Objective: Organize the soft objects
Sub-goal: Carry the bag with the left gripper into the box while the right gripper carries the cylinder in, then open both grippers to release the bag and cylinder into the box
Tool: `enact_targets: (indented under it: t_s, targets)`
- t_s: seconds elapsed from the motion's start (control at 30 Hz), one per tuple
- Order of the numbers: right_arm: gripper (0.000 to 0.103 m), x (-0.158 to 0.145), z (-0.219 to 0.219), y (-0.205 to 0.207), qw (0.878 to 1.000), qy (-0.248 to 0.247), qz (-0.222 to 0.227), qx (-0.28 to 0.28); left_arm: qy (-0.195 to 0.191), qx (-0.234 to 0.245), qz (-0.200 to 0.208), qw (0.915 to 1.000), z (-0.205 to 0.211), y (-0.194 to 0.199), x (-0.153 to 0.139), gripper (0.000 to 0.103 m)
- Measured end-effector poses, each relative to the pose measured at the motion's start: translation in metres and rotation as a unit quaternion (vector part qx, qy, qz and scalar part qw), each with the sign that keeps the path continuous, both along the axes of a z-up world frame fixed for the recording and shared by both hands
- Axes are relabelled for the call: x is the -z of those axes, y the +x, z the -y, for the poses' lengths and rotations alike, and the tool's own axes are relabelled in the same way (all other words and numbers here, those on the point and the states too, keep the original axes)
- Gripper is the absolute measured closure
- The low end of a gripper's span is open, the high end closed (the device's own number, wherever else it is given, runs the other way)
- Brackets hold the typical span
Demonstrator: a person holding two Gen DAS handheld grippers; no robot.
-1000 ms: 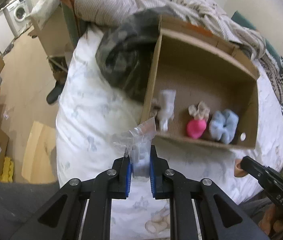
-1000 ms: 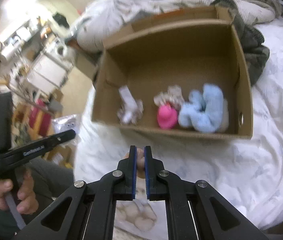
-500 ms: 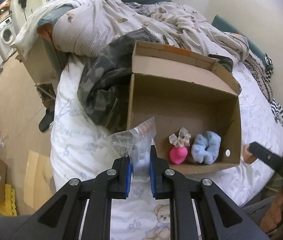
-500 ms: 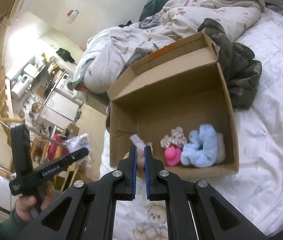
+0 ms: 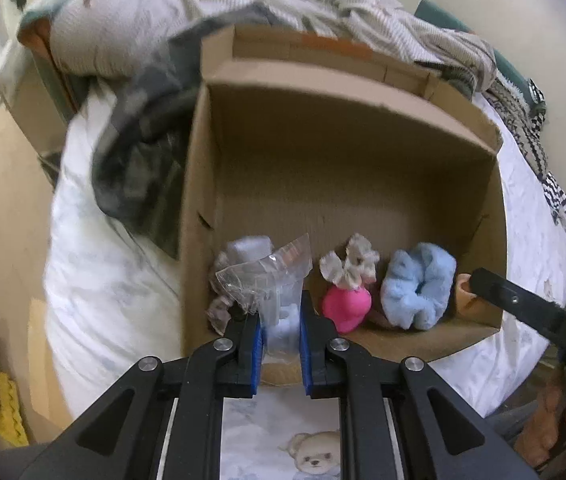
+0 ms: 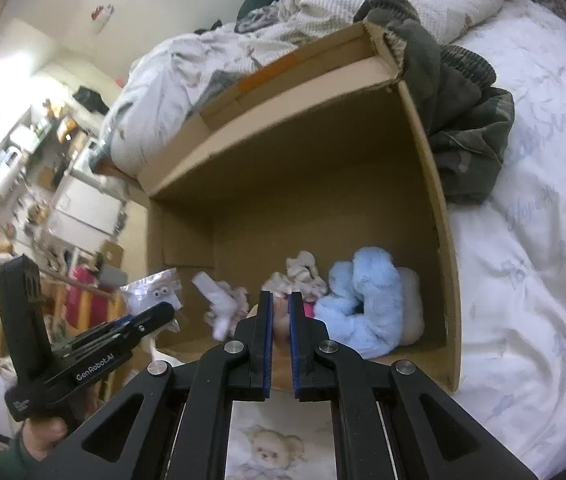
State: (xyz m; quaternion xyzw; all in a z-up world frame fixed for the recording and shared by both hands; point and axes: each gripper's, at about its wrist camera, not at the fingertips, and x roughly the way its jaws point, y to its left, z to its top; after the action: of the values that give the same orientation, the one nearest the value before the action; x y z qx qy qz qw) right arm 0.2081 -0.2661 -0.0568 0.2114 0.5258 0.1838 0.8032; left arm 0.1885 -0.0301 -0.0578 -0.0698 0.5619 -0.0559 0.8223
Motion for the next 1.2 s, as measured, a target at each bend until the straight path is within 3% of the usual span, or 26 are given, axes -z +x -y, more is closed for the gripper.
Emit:
enact_targets:
  t_s: [0.17,0.8,0.93,1.07,1.13,1.17,1.2]
  targets:
    - [0.094,0.015,-0.012,0.003,0.999,-0.031,-0.013,-0.021,0.026,0.014,0.009,0.9995,0.009,0.001,0.005,0.089]
    - [0.094,0.031,-0.035,-0.001,0.997,-0.041,-0.029,-0.059,0.032,0.014,0.002,0.9994,0.014,0.000,0.016,0.089]
    - [0.092,0.031,-0.036,-0.001,0.997,-0.037,-0.027,-0.056,0.030,0.009,-0.009,0.9995,0.012,0.000,0.020,0.082]
    - [0.074,0.031,-0.032,0.000,0.998,-0.028,-0.025,-0.042,0.029,0.000,-0.017,0.9994,0.009,0.001,0.023,0.075]
    - [0.064,0.030,-0.029,0.001,0.999,-0.024,-0.025,-0.035,0.032,-0.002,-0.010,0.9994,0.009,0.000,0.020,0.051]
    - [0.044,0.029,-0.027,0.001,0.999,-0.024,-0.023,-0.031,0.036,-0.004,-0.005,0.9993,0.009,-0.001,0.018,0.044]
    - [0.031,0.027,-0.025,0.000,0.999,-0.022,-0.020,-0.025,0.039,-0.006,0.006,0.9992,0.008,-0.002,0.014,0.039]
